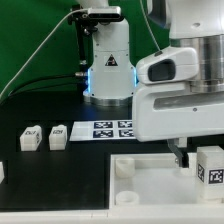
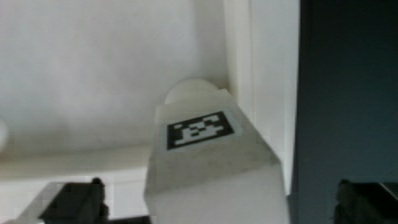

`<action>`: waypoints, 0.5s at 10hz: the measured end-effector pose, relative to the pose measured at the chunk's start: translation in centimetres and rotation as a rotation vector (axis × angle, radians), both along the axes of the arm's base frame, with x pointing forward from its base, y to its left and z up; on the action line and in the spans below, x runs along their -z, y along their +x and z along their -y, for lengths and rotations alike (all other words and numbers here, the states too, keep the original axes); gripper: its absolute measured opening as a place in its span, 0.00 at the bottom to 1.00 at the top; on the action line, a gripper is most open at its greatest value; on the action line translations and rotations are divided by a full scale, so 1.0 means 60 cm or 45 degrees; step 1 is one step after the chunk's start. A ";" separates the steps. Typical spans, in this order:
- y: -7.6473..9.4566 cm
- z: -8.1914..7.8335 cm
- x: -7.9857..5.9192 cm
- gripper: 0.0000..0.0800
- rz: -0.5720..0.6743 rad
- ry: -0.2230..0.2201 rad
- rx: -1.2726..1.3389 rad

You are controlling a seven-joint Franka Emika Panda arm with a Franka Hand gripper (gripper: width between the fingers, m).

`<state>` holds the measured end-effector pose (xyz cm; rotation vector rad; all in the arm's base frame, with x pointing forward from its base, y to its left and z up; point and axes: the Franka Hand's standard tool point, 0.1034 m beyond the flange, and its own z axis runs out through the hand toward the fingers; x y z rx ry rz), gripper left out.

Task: Assemble one leg

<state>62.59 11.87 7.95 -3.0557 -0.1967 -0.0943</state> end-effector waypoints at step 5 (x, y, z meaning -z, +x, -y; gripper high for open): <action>0.000 0.006 0.002 0.37 -0.028 0.019 0.323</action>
Offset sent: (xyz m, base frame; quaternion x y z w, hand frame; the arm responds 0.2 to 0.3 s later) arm 0.0000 0.0000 0.0000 0.0000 0.0000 0.0899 0.9960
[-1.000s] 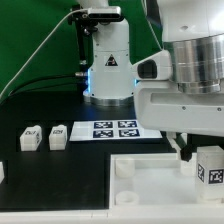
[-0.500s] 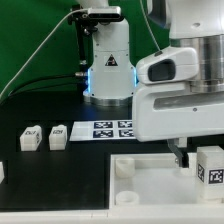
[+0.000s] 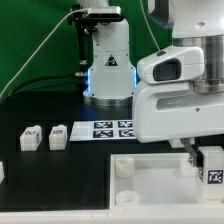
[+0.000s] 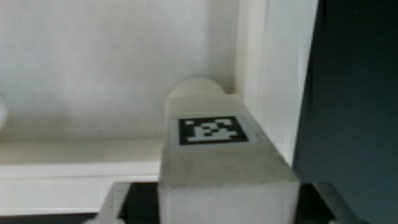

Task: Assemble one leg

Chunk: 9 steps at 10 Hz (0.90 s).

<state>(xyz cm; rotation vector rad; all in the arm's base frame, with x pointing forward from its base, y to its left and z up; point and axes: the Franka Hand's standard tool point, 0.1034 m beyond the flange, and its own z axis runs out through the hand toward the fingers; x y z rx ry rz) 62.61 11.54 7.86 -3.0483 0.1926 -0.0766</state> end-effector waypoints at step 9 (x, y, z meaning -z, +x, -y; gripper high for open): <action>-0.005 0.001 0.005 0.37 -0.216 0.147 1.734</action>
Offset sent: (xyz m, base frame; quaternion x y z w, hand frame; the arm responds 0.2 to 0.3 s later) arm 0.0141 0.0177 0.0021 0.0382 -0.0126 0.6225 0.7816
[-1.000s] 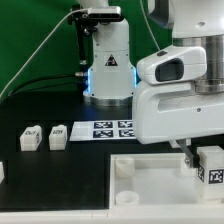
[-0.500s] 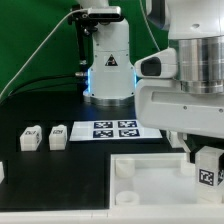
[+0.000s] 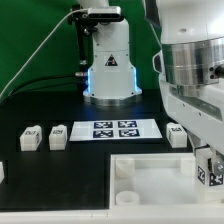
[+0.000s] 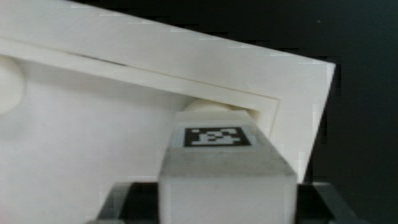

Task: Assemble one leg

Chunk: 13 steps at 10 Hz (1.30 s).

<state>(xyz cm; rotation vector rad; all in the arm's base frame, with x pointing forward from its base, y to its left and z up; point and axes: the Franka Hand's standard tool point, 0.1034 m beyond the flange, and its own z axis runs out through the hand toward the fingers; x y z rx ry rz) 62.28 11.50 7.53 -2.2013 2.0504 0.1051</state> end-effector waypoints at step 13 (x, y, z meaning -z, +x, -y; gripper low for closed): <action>-0.002 -0.011 0.002 0.81 0.165 -0.095 -1.264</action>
Offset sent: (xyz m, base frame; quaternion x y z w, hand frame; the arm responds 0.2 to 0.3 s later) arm 0.0000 0.0000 0.0000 0.0000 0.0000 0.0000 1.0000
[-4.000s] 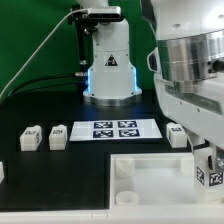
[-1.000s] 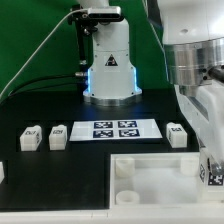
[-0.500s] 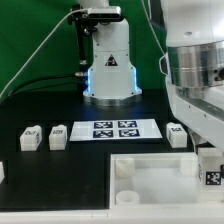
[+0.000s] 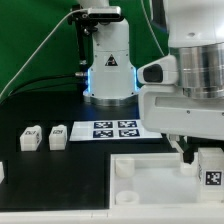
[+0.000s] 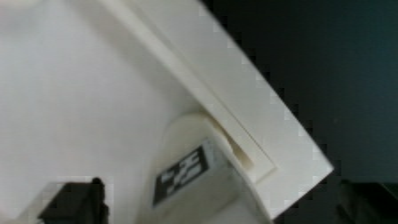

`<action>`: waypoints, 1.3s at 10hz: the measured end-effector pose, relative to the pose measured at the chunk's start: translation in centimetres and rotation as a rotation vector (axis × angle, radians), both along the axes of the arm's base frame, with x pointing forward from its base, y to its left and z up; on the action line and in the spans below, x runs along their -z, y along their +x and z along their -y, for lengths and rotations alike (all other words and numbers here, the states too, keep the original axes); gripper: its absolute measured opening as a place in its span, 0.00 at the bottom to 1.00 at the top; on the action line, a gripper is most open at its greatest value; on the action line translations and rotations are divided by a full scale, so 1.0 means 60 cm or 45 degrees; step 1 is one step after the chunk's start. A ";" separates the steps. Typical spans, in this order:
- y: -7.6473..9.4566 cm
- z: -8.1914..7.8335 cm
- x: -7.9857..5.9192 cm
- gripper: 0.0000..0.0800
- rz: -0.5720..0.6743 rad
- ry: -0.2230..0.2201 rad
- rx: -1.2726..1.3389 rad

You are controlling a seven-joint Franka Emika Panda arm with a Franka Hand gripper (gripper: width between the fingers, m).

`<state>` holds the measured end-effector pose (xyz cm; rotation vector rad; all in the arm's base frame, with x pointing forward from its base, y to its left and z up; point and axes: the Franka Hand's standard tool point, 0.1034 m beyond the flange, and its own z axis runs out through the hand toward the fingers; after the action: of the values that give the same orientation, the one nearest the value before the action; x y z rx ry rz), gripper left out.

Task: Assemble one leg

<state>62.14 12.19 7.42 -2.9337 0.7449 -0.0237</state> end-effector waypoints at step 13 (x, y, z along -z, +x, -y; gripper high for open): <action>0.011 0.023 0.004 0.36 -0.055 -0.002 0.544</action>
Offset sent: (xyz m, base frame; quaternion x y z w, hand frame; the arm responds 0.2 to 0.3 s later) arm 0.0033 -0.0116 -0.0033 0.0220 0.0305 -0.1133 0.9929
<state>62.78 10.82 7.17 -2.7237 1.3609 0.0027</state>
